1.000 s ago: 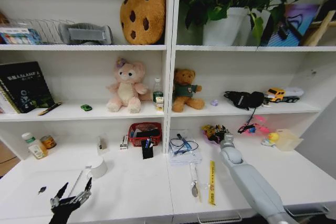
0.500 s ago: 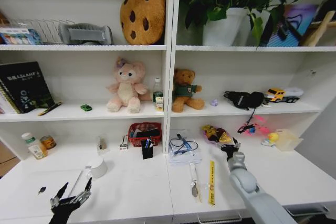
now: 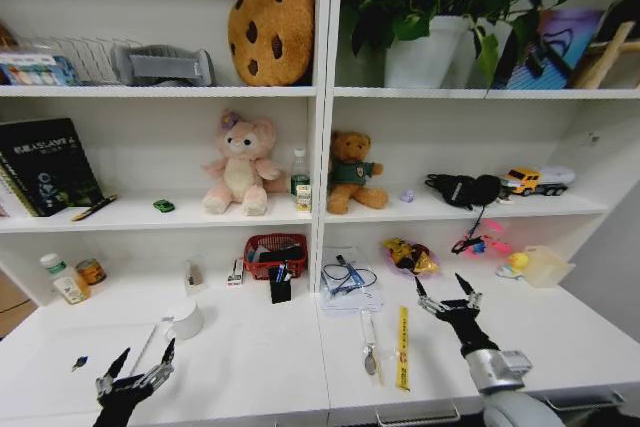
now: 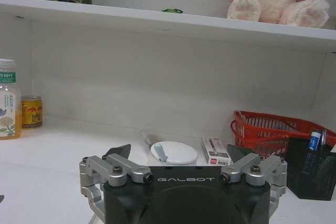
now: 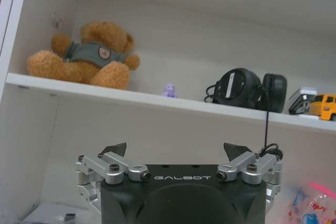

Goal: Organize the objects on the table.

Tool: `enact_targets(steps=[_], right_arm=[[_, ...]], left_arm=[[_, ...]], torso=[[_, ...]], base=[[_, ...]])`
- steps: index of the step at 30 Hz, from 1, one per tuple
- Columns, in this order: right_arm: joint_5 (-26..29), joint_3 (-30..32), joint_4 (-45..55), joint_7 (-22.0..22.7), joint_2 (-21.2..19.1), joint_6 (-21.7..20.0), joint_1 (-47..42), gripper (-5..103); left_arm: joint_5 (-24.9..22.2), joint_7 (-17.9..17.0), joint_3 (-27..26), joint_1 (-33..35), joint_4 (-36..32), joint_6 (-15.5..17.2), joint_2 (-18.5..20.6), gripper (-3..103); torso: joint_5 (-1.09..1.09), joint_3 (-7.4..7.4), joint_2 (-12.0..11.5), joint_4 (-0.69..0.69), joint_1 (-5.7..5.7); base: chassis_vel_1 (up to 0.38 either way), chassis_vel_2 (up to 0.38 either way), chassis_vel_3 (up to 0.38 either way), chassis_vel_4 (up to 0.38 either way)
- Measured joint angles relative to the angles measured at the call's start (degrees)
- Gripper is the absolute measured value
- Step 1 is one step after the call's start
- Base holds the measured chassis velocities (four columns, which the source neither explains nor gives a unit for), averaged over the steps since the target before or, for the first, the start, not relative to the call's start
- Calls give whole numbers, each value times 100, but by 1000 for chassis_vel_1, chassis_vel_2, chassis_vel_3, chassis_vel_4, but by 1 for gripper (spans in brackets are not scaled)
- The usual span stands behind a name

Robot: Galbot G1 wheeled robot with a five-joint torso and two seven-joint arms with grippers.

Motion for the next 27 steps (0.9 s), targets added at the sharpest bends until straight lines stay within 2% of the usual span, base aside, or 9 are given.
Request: enact_targets(steps=[2, 9, 27], right_arm=[[2, 202, 134, -44, 208, 158, -281, 100], [-29, 398, 410, -76, 520, 191, -610, 100], [34, 419, 465, -42, 520, 134, -596, 100]], left_arm=[[0, 0, 0, 0, 0, 0, 0, 100], [0, 0, 0, 0, 0, 0, 0, 100], [0, 0, 0, 0, 0, 2, 0, 100]], torso=[[1, 0, 0, -2, 0], [0, 0, 0, -2, 1], [0, 1, -1, -1, 2]], base=[[0, 0, 0, 0], [0, 0, 0, 0], [0, 0, 0, 0]])
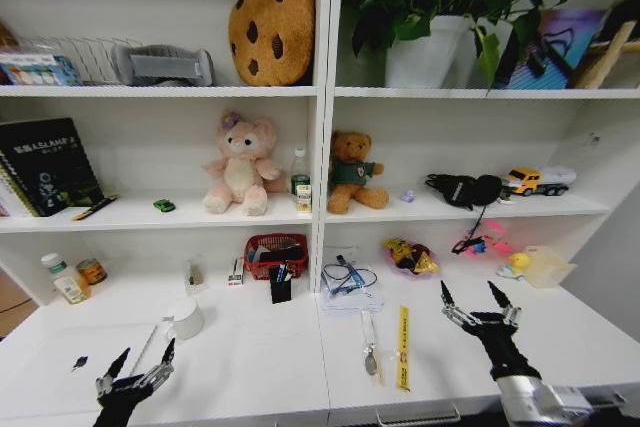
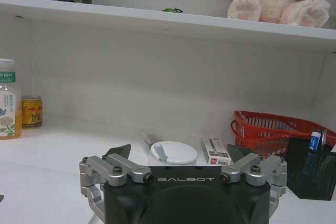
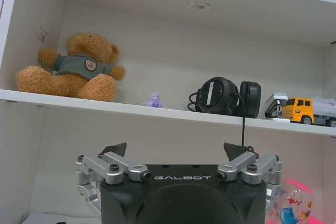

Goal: Organize the objects on the table.

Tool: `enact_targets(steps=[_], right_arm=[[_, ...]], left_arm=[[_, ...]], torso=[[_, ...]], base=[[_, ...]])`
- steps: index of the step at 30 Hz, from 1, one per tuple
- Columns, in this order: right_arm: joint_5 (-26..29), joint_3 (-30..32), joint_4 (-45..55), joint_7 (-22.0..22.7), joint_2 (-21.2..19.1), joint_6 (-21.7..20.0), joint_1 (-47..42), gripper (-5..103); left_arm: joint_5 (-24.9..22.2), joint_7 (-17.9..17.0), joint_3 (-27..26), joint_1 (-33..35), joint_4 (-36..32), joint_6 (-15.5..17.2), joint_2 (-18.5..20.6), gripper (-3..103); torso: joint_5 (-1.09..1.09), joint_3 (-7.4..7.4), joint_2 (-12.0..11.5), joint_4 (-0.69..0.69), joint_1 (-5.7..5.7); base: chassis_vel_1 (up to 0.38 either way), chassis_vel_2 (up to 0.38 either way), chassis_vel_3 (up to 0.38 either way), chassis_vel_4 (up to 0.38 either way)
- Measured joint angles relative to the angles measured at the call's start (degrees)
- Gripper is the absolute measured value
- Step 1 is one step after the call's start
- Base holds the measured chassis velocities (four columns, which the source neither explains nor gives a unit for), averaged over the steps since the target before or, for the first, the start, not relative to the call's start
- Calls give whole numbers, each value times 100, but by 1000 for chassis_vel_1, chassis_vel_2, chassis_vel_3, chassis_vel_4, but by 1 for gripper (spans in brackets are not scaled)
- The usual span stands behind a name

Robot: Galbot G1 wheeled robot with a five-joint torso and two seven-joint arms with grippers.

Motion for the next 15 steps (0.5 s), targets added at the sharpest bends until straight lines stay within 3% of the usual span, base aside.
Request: enact_targets(steps=[15], right_arm=[[4, -9, -13, 8, -4, -10, 10, 100]], left_arm=[[0, 0, 0, 0, 0, 0, 0, 100]], torso=[[1, 0, 0, -1, 0]], base=[[23, 21, -25, -28]])
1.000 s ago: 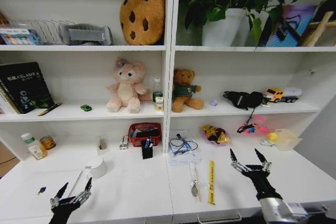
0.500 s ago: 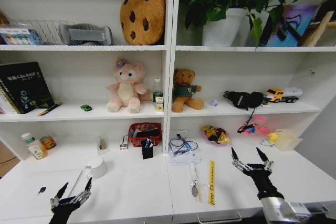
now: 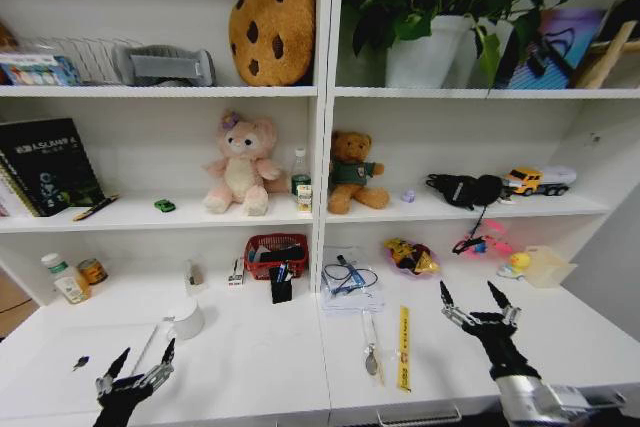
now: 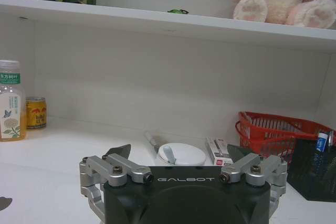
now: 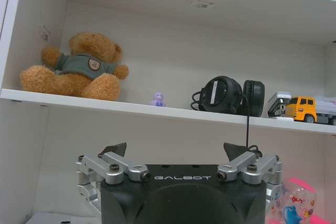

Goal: Organize the objects on the table.

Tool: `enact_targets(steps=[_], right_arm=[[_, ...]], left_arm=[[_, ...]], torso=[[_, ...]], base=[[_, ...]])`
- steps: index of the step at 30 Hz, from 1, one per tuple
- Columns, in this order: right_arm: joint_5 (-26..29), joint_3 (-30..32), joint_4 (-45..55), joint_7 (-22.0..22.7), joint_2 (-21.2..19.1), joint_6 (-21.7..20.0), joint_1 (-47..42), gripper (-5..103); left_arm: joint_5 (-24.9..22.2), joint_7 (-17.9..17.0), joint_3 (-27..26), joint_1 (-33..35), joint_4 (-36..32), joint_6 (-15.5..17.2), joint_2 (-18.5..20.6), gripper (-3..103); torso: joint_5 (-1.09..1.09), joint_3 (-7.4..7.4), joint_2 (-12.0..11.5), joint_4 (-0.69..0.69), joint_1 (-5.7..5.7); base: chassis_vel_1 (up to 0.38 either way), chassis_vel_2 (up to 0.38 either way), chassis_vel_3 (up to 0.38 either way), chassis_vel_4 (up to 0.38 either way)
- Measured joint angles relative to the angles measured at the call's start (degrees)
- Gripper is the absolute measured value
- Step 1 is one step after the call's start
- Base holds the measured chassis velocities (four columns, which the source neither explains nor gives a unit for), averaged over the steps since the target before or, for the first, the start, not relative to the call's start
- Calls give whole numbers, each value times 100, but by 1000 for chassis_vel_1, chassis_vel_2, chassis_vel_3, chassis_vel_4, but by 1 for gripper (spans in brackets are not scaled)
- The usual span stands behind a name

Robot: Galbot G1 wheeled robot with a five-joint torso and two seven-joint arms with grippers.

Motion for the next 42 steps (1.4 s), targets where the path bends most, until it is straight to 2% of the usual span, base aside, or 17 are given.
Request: enact_targets(steps=[12, 14, 15, 32, 34, 37, 42], right_arm=[[0, -5, -5, 0, -1, -3, 3, 100], [0, -6, -5, 0, -1, -3, 4, 100], [0, -6, -6, 0, -1, -3, 4, 100], [0, -7, -6, 1, -2, -4, 5, 100], [0, -6, -6, 1, -2, -4, 5, 100], [0, -7, -7, 1, -2, -4, 5, 100], [0, -7, -6, 1, -2, -4, 5, 100]], left_arm=[[0, 1, 0, 0, 0, 1, 0, 100], [0, 1, 0, 0, 0, 1, 0, 100], [0, 0, 0, 0, 0, 1, 0, 100], [0, 2, 0, 0, 0, 1, 0, 100], [0, 1, 0, 0, 0, 1, 0, 100], [0, 1, 0, 0, 0, 0, 0, 100], [0, 1, -1, 0, 0, 1, 0, 100]], torso=[[-2, -1, 1, -1, 0], [-1, 1, -1, 3, 1], [-2, -1, 0, -1, 0], [1, 0, 0, 0, 0], [-5, 0, 0, 0, 0], [2, -1, 1, -1, -1], [0, 0, 0, 2, -1]], base=[[187, 187, -197, -199], [238, 237, -255, -214], [236, 237, -223, -236], [226, 228, -228, -224], [231, 228, -227, -215], [236, 229, -223, -228], [161, 196, -174, -196]])
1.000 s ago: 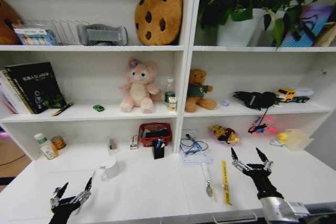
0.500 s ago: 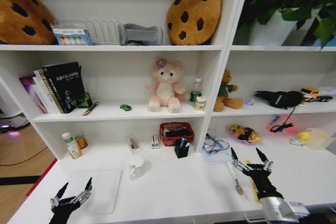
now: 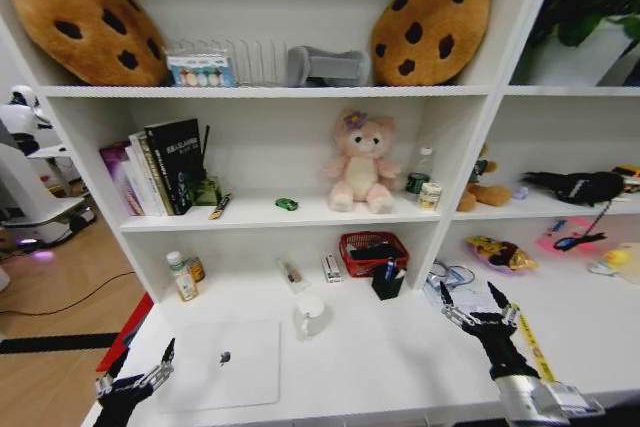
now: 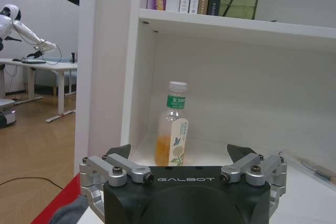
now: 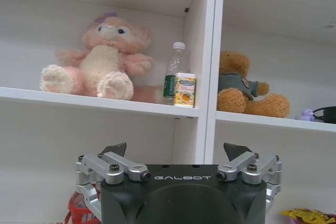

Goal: Organize the objects on the table.

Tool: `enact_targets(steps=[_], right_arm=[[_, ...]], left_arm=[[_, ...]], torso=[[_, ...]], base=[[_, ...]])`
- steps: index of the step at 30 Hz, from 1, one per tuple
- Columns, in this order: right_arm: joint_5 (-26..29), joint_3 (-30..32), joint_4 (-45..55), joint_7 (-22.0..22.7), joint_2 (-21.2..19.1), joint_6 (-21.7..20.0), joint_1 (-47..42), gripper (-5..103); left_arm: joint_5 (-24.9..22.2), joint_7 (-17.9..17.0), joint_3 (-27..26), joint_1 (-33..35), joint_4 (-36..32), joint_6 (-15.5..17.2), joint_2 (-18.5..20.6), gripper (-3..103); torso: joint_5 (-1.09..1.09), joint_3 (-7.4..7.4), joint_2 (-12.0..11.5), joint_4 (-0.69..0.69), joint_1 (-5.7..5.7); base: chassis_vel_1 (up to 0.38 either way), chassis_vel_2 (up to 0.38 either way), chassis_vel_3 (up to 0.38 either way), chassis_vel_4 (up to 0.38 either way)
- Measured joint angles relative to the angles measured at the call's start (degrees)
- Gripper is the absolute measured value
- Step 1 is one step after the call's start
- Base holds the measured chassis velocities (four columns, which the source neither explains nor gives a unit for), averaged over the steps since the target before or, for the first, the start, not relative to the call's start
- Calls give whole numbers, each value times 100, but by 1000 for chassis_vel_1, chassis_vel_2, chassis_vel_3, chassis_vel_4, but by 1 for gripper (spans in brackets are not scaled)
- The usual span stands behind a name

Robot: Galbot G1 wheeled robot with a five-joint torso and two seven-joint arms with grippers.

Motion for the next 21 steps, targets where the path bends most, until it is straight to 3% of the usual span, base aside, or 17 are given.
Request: enact_targets(steps=[21], right_arm=[[0, 0, -1, 0, -1, 0, 0, 100]], left_arm=[[0, 0, 1, 0, 0, 0, 0, 100]], torso=[[-2, 1, 0, -1, 1]], base=[[6, 2, -4, -2]])
